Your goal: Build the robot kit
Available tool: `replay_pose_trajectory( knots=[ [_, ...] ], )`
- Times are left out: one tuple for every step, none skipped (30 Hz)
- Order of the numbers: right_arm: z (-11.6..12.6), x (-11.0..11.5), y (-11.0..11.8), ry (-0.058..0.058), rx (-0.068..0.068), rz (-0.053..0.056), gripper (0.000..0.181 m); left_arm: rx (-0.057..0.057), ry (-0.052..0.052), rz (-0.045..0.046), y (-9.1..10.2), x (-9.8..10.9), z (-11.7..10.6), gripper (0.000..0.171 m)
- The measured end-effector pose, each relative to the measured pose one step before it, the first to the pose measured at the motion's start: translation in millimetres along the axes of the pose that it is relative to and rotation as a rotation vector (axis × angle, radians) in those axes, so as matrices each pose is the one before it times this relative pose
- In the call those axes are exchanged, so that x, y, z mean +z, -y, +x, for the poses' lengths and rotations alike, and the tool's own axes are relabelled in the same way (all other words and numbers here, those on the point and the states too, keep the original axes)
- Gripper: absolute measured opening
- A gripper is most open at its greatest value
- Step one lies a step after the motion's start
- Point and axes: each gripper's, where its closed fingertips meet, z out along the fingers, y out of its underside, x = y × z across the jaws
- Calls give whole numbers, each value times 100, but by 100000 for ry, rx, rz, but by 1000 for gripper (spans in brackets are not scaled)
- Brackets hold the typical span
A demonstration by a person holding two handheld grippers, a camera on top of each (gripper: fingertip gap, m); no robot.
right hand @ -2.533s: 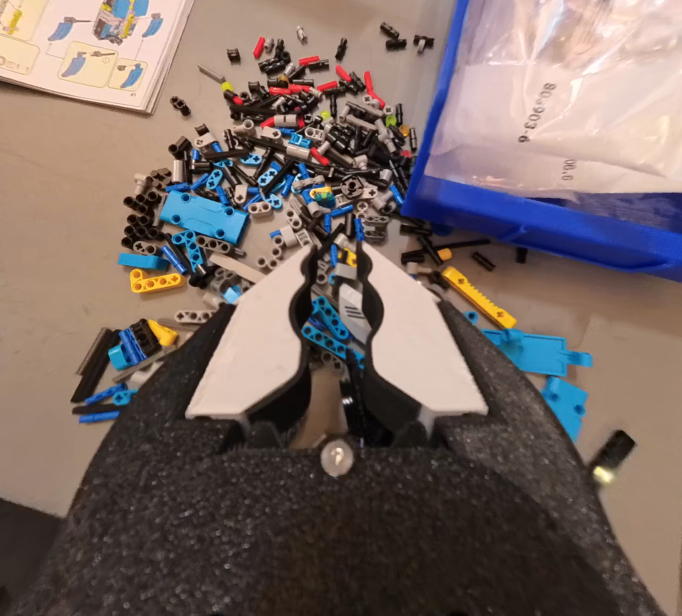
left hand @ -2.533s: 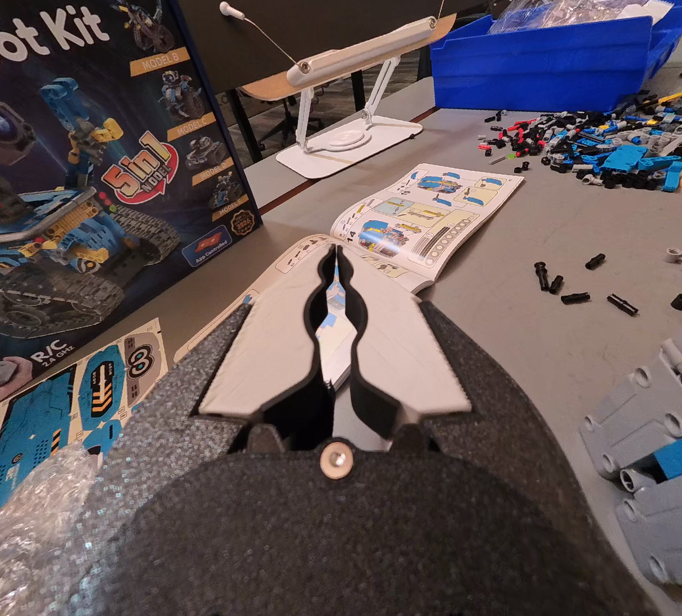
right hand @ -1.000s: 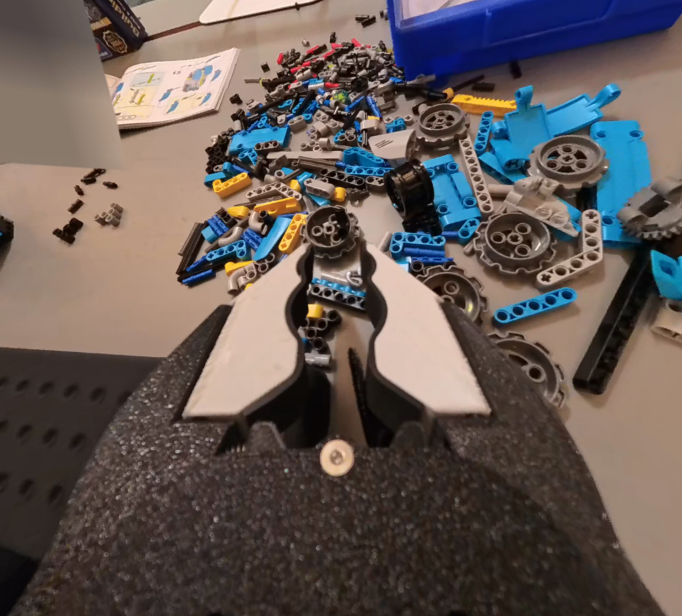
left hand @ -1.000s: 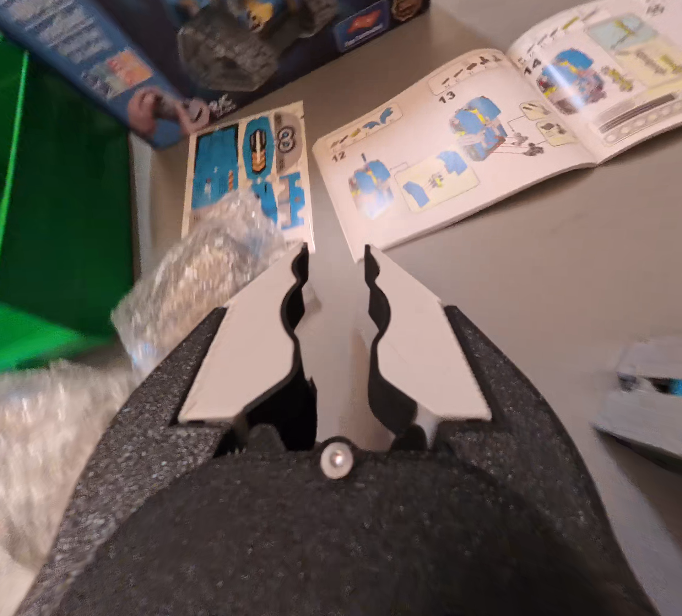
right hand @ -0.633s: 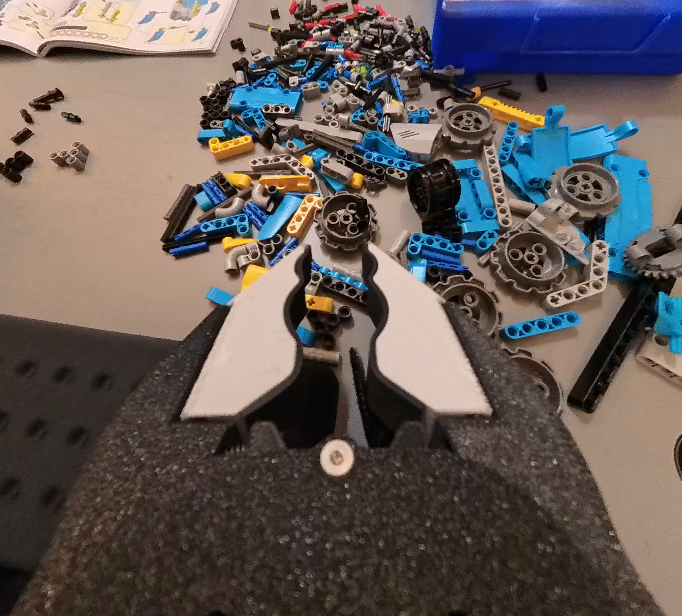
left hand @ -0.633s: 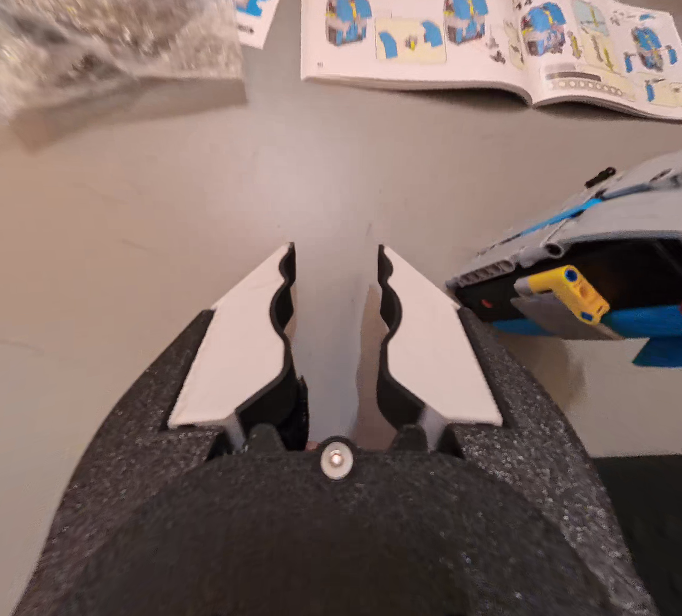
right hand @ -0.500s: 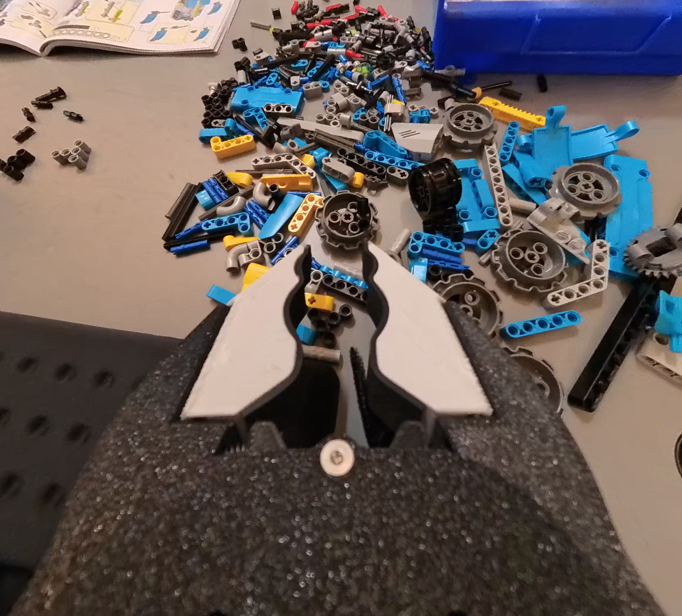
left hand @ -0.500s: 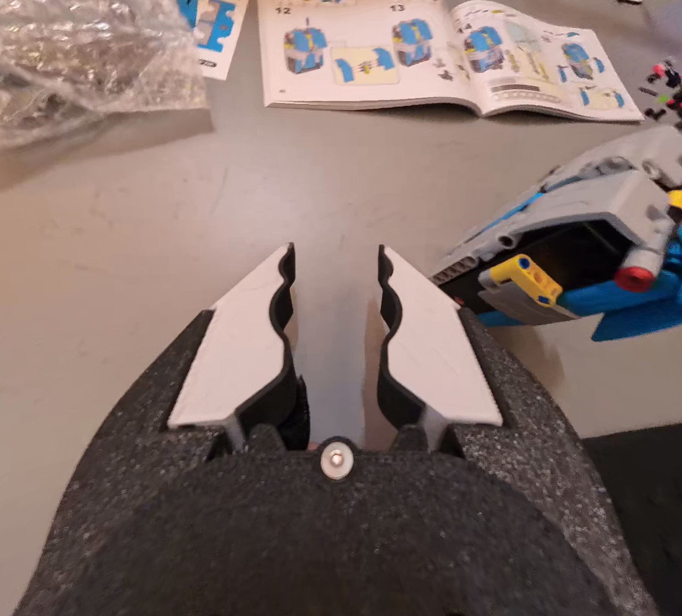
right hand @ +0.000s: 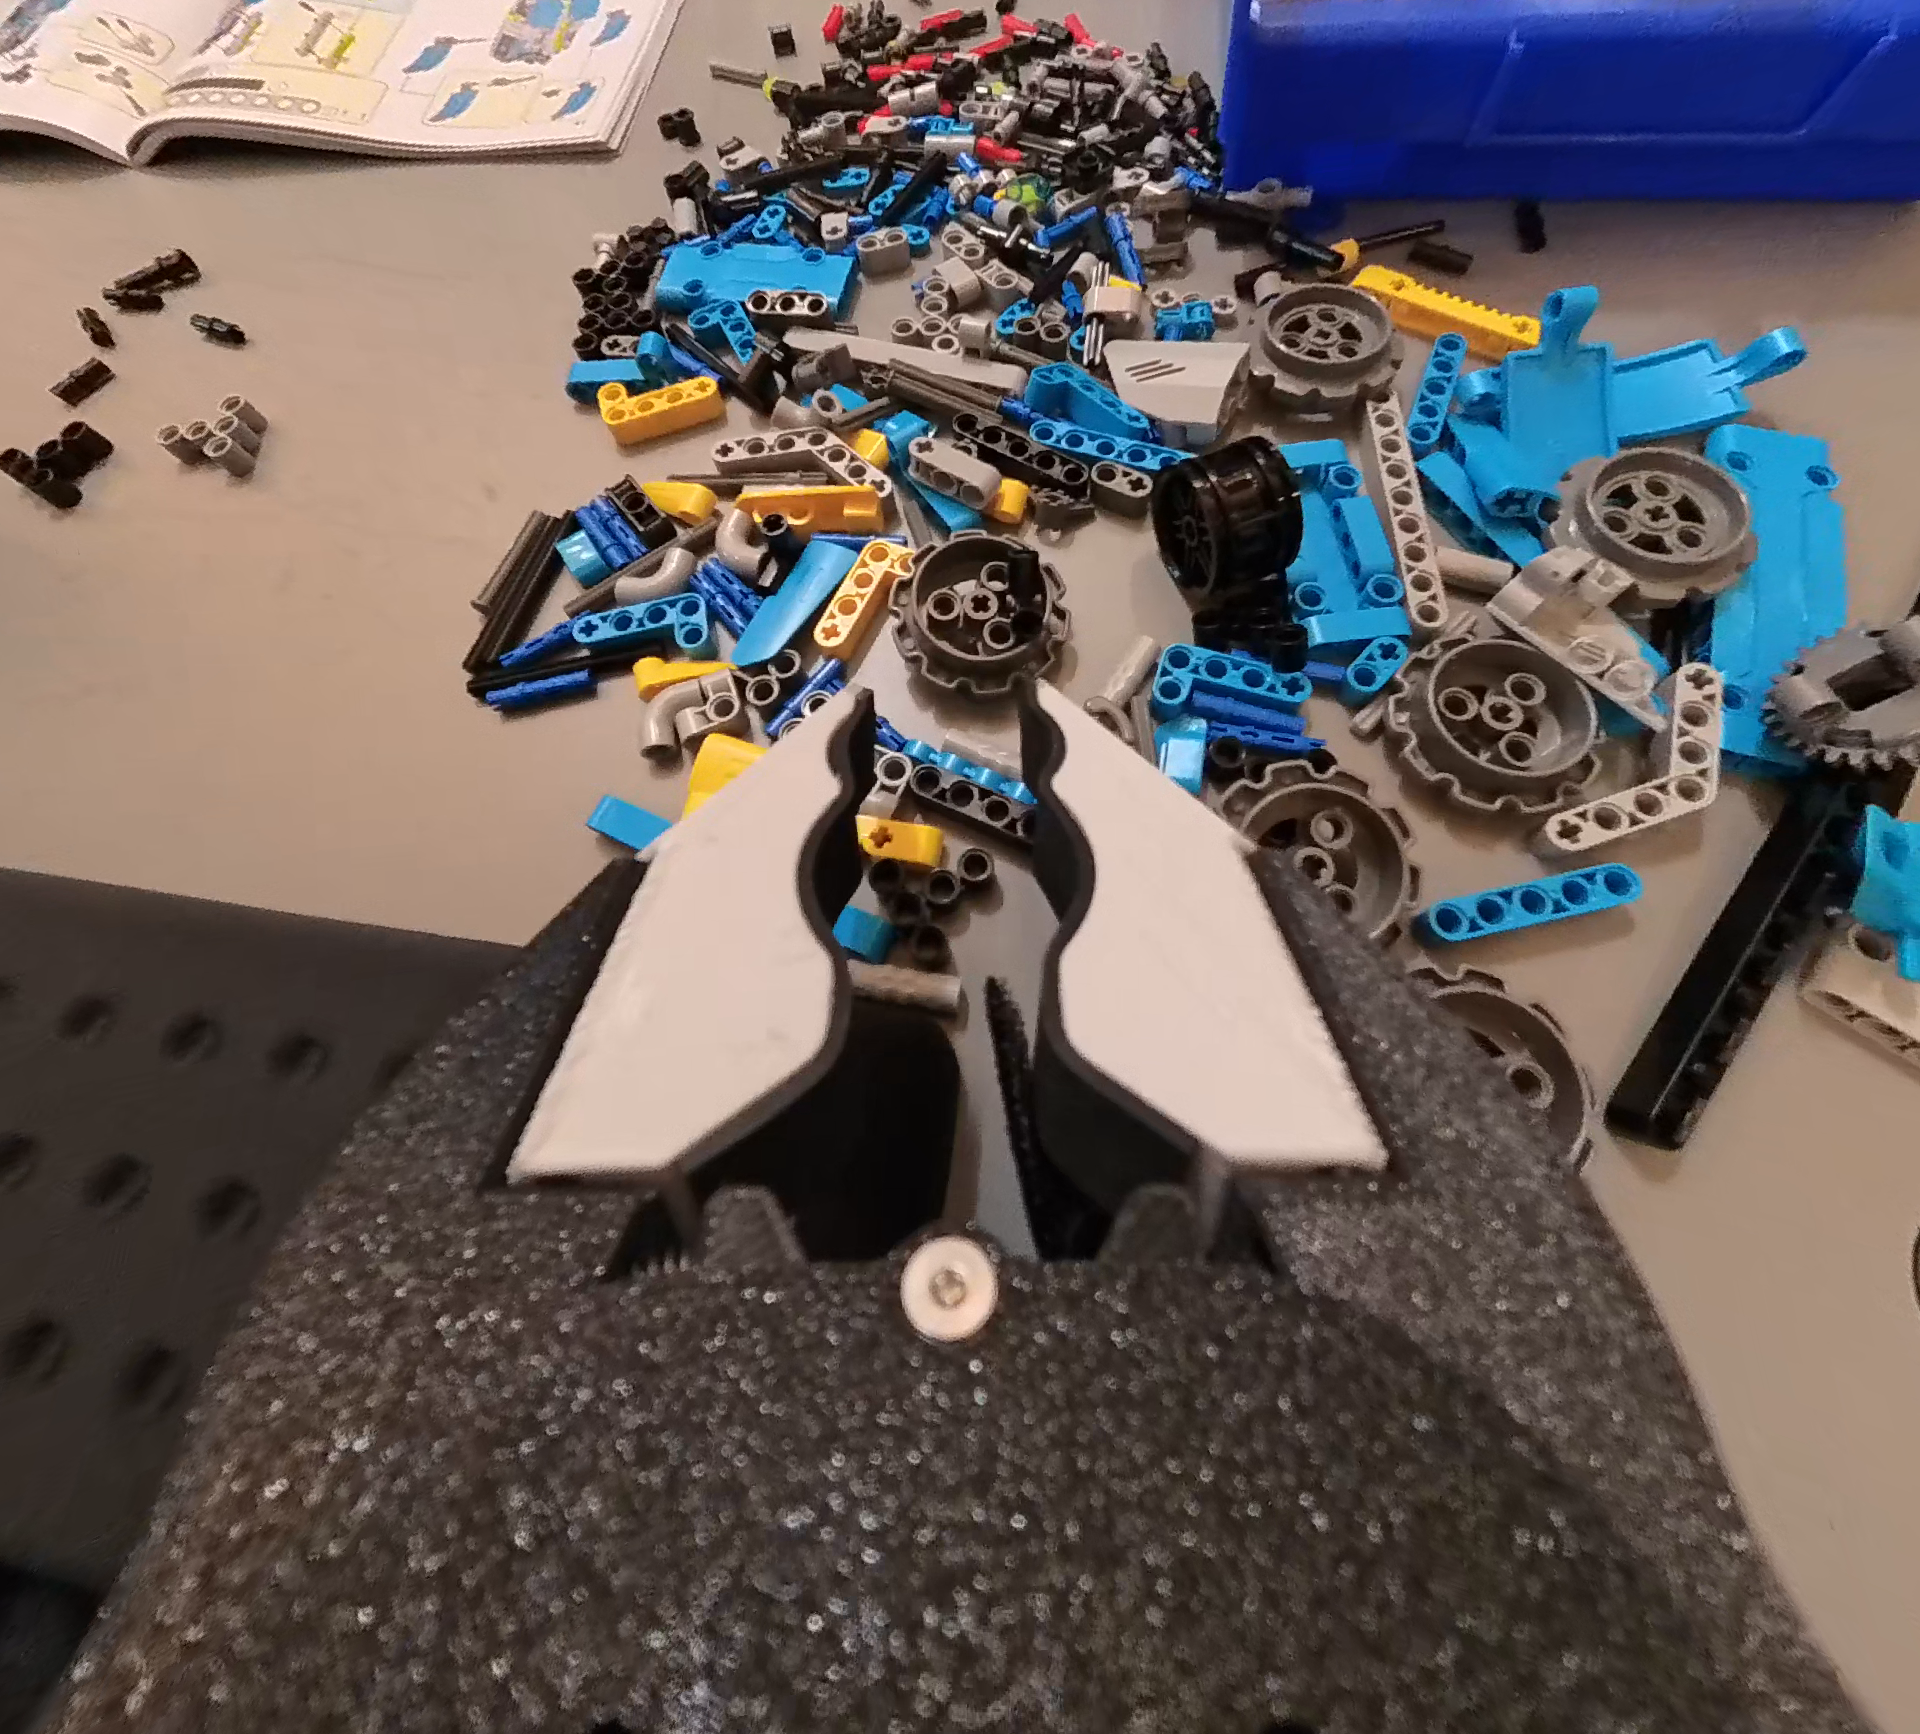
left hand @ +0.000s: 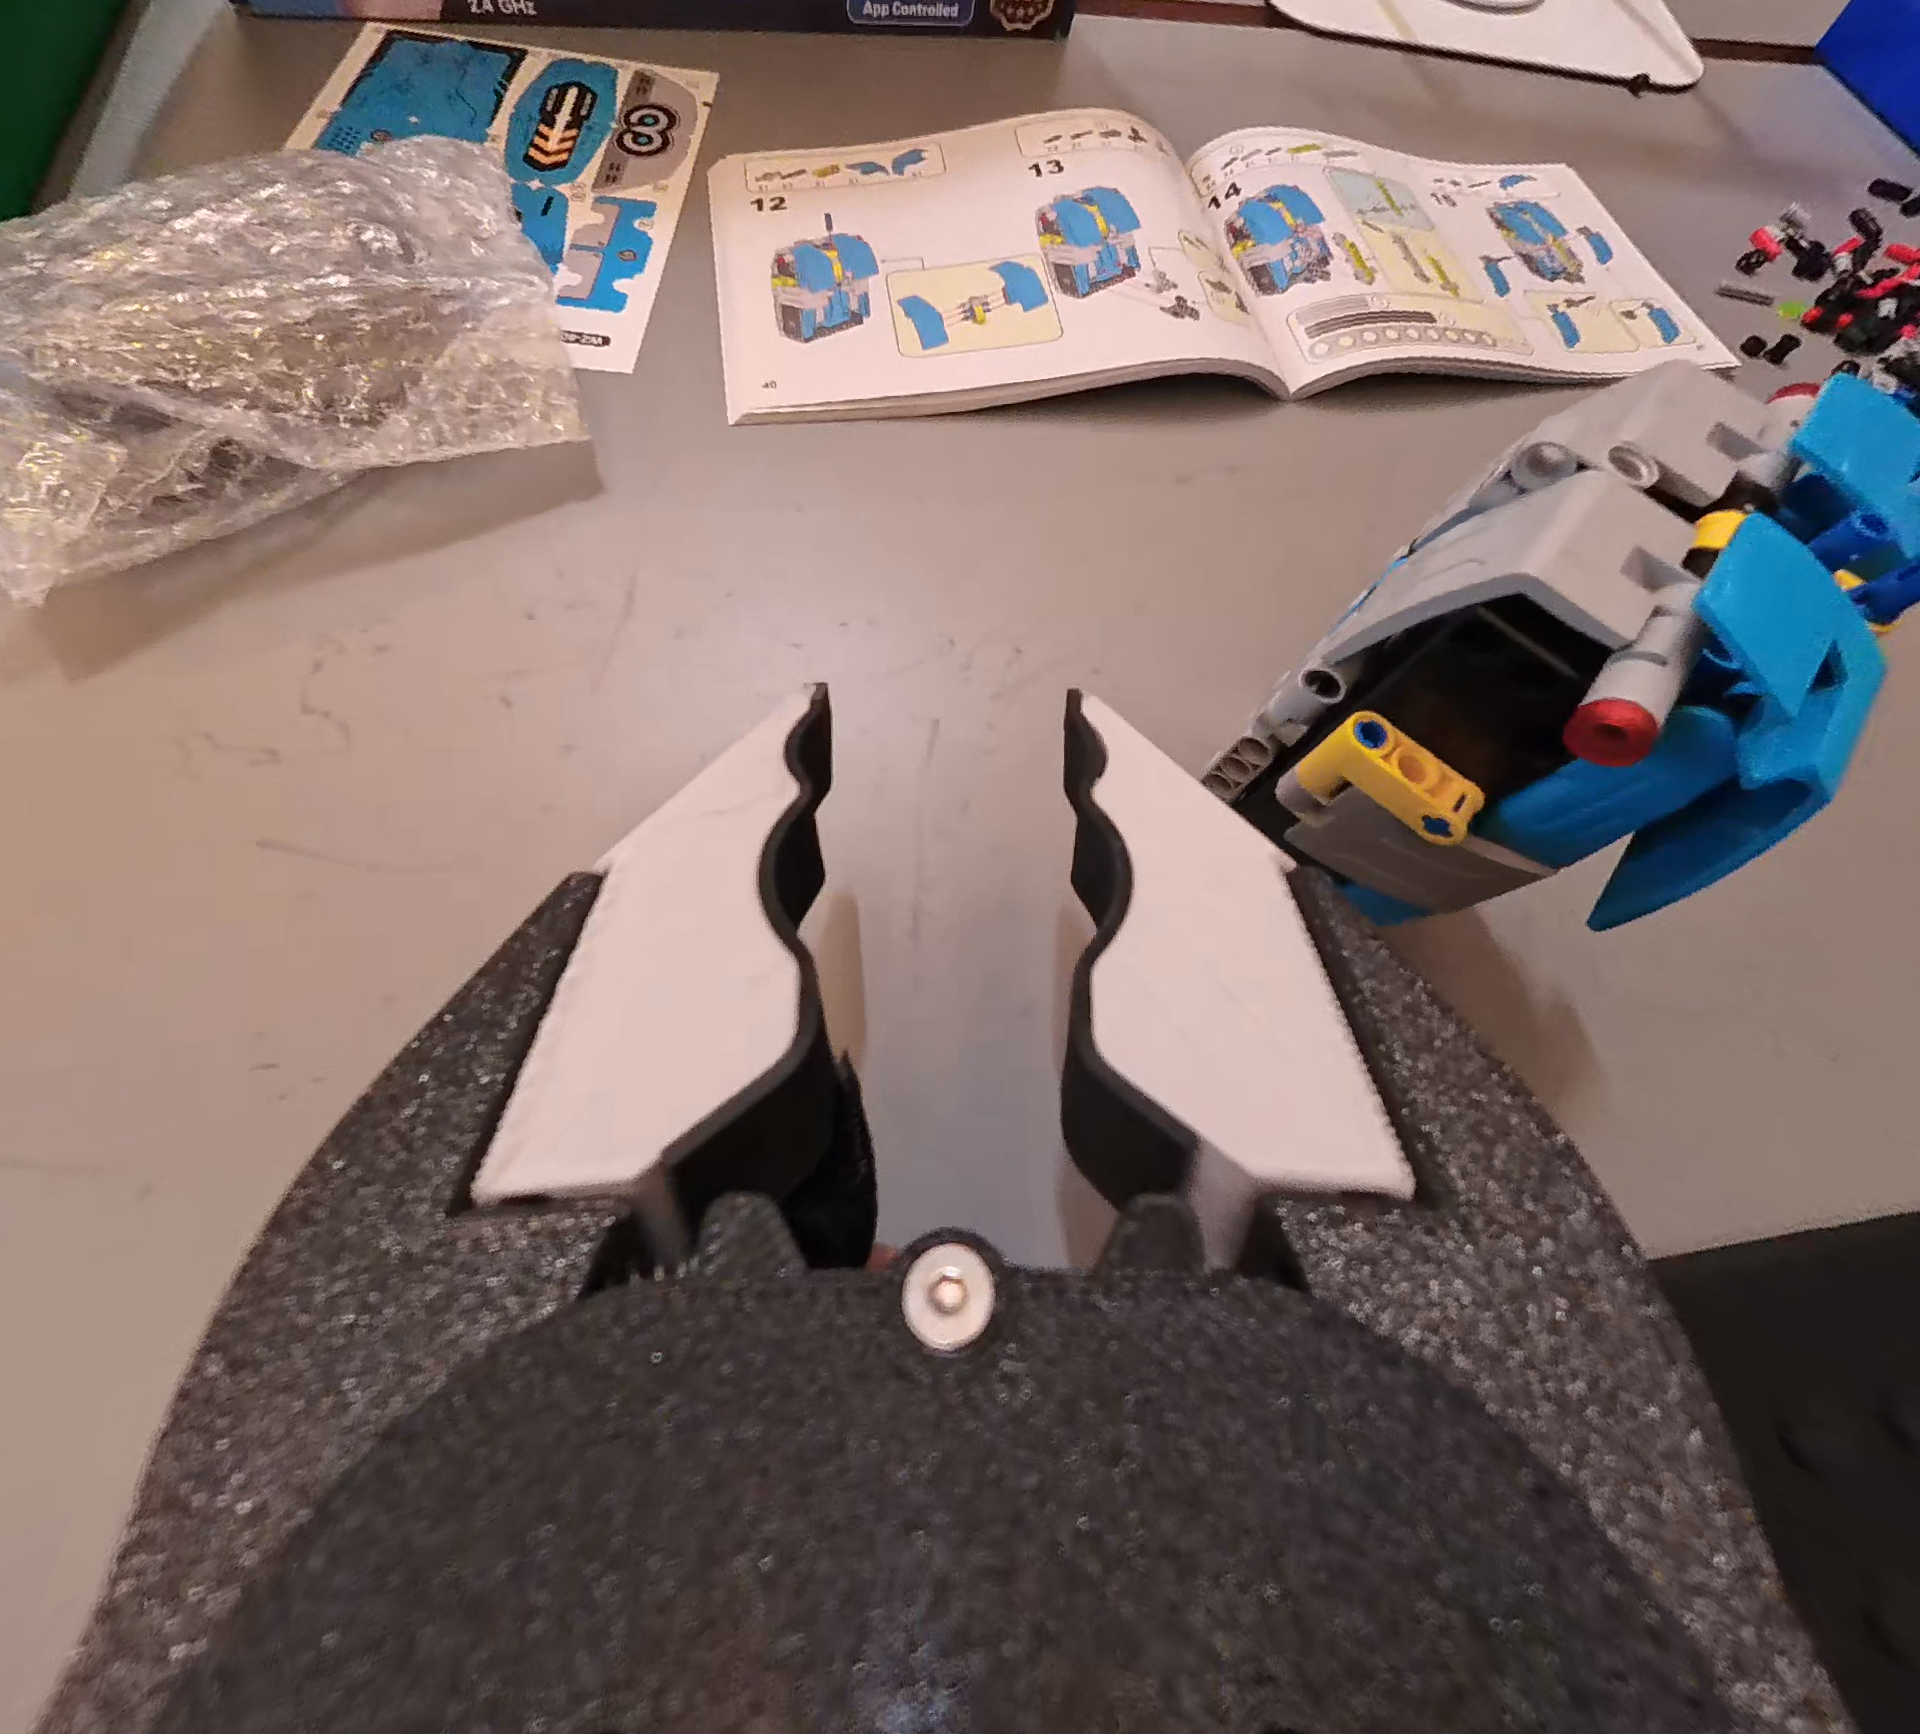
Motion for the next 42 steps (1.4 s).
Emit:
replay_pose_trajectory(
  knots=[
    [-14, -62, 3, -252, -322, 149, 27, 202, -274, 285, 34, -41, 54, 45],
    [-23, -41, -13, -476, -588, 3, 27, 262, -422, 600, 68, -72, 78, 45],
    [2, -2, 12, -604, -688, -26, 27, 245, -475, 885, 103, -101, 82, 45],
    [-18, 14, -9, -524, -699, -235, 27, 86, -562, 990, 134, -116, 70, 45],
    [-21, 24, -34, -441, -679, -351, 27, -168, -530, 982, 121, -108, 51, 45],
    [1, -25, 15, -527, -543, -5, 27, -299, -469, 954, 122, -112, 21, 44],
    [-20, -49, 31, -458, -382, 206, 27, -203, -537, 844, 116, -81, 43, 44],
    [-19, -41, 8, -303, -261, 13, 27, 8, -531, 646, 88, -66, 70, 44],
    [-33, -40, -28, -165, -194, -128, 27, 271, -372, 406, 45, -44, 81, 44],
    [-35, -58, -2, -299, -322, 18, 27, 504, -360, 188, 31, -21, 91, 44],
    [-30, -43, -2, -491, -579, 39, 27, 577, -342, 39, 9, -8, 107, 44],
    [3, -15, -2, -845, -1062, 75, 27, 513, -300, 54, 2, -6, 95, 44],
    [21, 6, 18, -1277, -1459, 74, 27, 338, -276, 234, 37, -28, 63, 44],
    [-2, 20, 33, -1161, -1516, -68, 27, 48, -262, 468, 53, -53, 45, 44],
    [-6, 31, 12, -1090, -1471, -163, 27, -234, -239, 598, 82, -62, 4, 44],
    [-3, 26, 13, -875, -1220, -120, 27, -378, -272, 506, 74, -47, -11, 44],
    [15, 1, 26, -639, -650, 136, 27, -384, -263, 261, 37, -23, -6, 44],
    [36, -16, 44, -337, -87, 304, 27, -258, -196, 61, 20, -7, 6, 44],
    [70, -21, 38, -303, 505, 381, 27, -30, -167, -85, -12, 15, 17, 44],
    [121, -9, 9, -232, 1043, 93, 28, 186, -106, -221, -29, 20, 31, 44],
    [134, 7, -47, 119, 1540, -151, 29, 401, -20, -262, -32, 36, 50, 44],
    [109, 10, -45, 491, 1858, -161, 31, 586, 40, -218, -29, 21, 68, 44],
    [88, 7, -48, 584, 1841, -128, 31, 628, 83, -143, -18, 22, 50, 44],
    [105, -1, -41, 323, 1564, -72, 31, 571, 113, -12, -4, 3, 61, 44],
    [153, -35, 16, -384, 1062, 211, 32, 450, 104, 99, 9, -4, 34, 44],
    [321, -76, 37, -1746, 877, 433, 32, 245, 66, 112, 9, -18, 17, 44],
    [582, -133, 35, -3353, 1187, 423, 32, 7, -5, 75, 15, -7, 5, 44],
    [1033, -175, -46, -5334, 832, 89, 31, -170, -78, 32, 2, -9, -5, 44],
    [1509, -180, -145, -6762, 435, -407, 29, -300, -123, -30, -3, 9, -20, 44],
    [1499, -154, -147, -5106, 466, -305, 29, -418, -164, -10, 7, -2, -23, 44],
    [1396, -128, -148, -3203, 1396, -499, 29, -518, -186, 132, 17, -16, -25, 44],
    [1302, -109, -184, -1985, 3055, -519, 29, -524, -94, 217, 29, -14, -46, 43],
    [1122, -92, -157, -803, 4079, 73, 29, -368, -37, 90, 13, -12, -37, 43],
    [800, -76, -110, 543, 4333, 436, 29, -94, -9, -183, -16, 24, -8, 43],
    [461, -64, -32, 1684, 3641, 362, 29, 183, 35, -393, -56, 49, 16, 43],
    [372, -64, 7, 921, 2878, 299, 29, 310, 37, -407, -52, 43, 30, 43],
    [267, -59, 74, 135, 1722, 548, 29, 256, 23, -306, -42, 38, 31, 43],
    [86, -29, 55, 126, 383, 415, 29, 76, 7, -184, -28, 28, -1, 43],
    [-56, 22, -9, -97, -513, -33, 29, -174, -33, -63, -5, 17, -14, 43],
    [-131, 68, -74, -237, -1192, -416, 29, -392, -114, 29, 9, -8, -29, 43],
    [-182, 71, -83, -266, -1621, -406, 28, -478, -173, 53, 8, 3, -28, 43],
    [-203, 50, -22, -64, -1639, -181, 28, -411, -154, 40, 11, -11, -31, 43]
  ],
)
